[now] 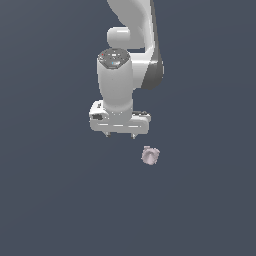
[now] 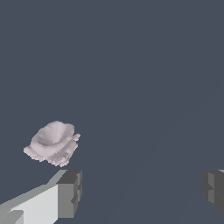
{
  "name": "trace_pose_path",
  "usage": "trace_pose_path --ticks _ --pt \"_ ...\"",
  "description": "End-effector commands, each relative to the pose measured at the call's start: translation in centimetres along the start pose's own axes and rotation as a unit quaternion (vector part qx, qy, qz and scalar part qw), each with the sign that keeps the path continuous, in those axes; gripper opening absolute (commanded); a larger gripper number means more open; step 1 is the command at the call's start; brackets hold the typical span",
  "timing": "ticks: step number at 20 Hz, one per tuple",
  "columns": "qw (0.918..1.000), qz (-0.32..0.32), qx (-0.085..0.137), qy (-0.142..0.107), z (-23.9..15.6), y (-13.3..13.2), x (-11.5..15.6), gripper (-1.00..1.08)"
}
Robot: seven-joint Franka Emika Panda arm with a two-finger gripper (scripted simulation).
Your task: Pick up the object and move it to a goal position.
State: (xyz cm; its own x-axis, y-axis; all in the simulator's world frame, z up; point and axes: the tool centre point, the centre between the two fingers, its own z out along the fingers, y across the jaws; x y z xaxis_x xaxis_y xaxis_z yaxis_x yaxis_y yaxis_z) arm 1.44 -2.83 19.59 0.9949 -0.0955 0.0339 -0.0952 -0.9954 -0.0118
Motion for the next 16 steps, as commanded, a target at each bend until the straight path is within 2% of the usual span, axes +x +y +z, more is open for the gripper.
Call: trace_pose_path --ticks 1,16 --pt "1.0 0.0 0.0 0.0 0.0 0.0 0.0 1.0" --pt "0.9997 -0.021 -0.008 -0.006 0.41 0.33 0.11 1.0"
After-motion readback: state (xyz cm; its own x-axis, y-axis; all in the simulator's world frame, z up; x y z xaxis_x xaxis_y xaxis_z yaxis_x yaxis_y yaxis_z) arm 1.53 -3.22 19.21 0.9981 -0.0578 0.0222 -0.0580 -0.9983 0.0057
